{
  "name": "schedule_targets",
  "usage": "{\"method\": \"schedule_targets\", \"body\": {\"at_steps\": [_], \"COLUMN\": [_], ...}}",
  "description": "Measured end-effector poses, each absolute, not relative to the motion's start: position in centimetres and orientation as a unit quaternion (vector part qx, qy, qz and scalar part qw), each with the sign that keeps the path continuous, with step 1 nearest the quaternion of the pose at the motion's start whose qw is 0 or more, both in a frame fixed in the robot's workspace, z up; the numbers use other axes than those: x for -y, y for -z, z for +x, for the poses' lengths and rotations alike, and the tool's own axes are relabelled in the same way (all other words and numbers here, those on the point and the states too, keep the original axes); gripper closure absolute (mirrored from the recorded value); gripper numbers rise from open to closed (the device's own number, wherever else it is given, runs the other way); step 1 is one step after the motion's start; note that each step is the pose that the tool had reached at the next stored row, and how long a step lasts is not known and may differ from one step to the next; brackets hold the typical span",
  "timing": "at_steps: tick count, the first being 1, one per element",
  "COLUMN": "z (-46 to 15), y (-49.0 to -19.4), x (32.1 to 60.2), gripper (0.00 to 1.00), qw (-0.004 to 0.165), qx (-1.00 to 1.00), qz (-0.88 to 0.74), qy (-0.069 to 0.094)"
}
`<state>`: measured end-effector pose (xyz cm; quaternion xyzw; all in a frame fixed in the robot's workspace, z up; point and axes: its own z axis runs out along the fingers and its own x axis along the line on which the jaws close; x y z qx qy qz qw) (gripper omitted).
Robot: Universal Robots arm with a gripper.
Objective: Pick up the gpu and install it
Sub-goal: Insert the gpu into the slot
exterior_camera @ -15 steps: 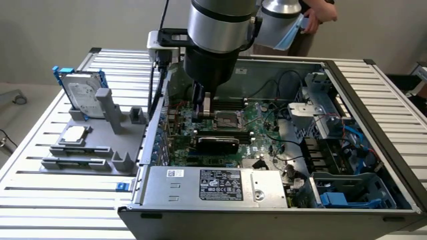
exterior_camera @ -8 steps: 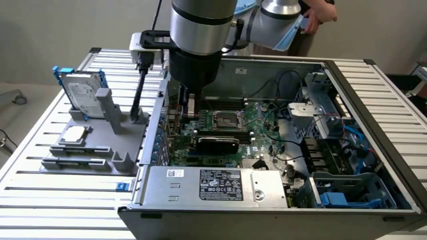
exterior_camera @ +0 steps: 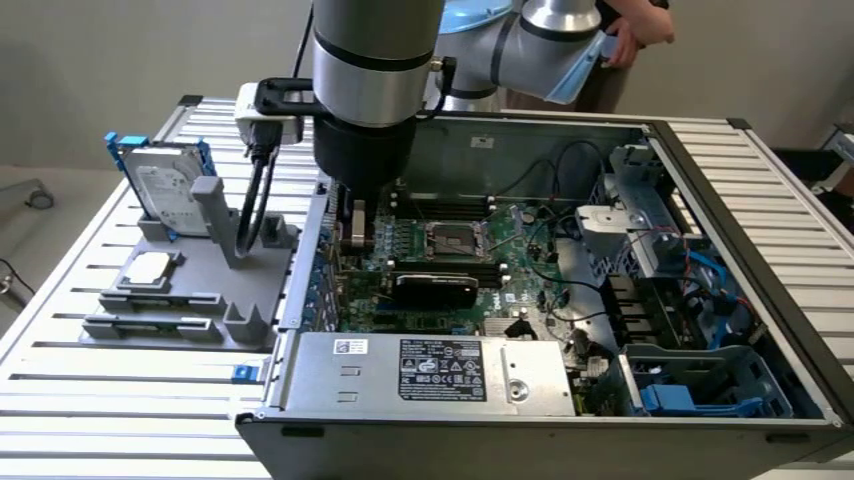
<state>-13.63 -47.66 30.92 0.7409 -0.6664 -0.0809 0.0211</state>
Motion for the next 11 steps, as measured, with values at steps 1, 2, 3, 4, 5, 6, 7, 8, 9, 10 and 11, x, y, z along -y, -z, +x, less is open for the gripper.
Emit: {"method": "schedule_targets", "body": {"at_steps": [1,2,3,4,5,6,7,8,9,10,11], "z": [-13.71,-13.71,-13.71,-13.71,-13.72,-13.72,-13.72,-13.72,-13.72,-13.72,-13.72], "y": [-30.83,-30.82,-30.82,-30.82,-30.82,-30.82,-30.81,-30.81,-30.81,-30.81,-30.82], "x": [47.66,47.66,47.66,47.66,47.66,47.67,47.67,47.7,47.74,47.78,47.83], "gripper": [0.89,0.89,0.89,0.89,0.89,0.89,0.89,0.89,0.89,0.89,0.89], "qw": [0.021,0.022,0.024,0.025,0.027,0.028,0.03,0.032,0.032,0.033,0.033], "qx": [0.666,0.666,0.666,0.666,0.666,0.665,0.665,0.665,0.665,0.665,0.664], "qz": [0.741,0.741,0.741,0.741,0.741,0.741,0.741,0.741,0.741,0.741,0.741], "qy": [0.081,0.082,0.084,0.085,0.087,0.088,0.089,0.09,0.091,0.091,0.09]}}
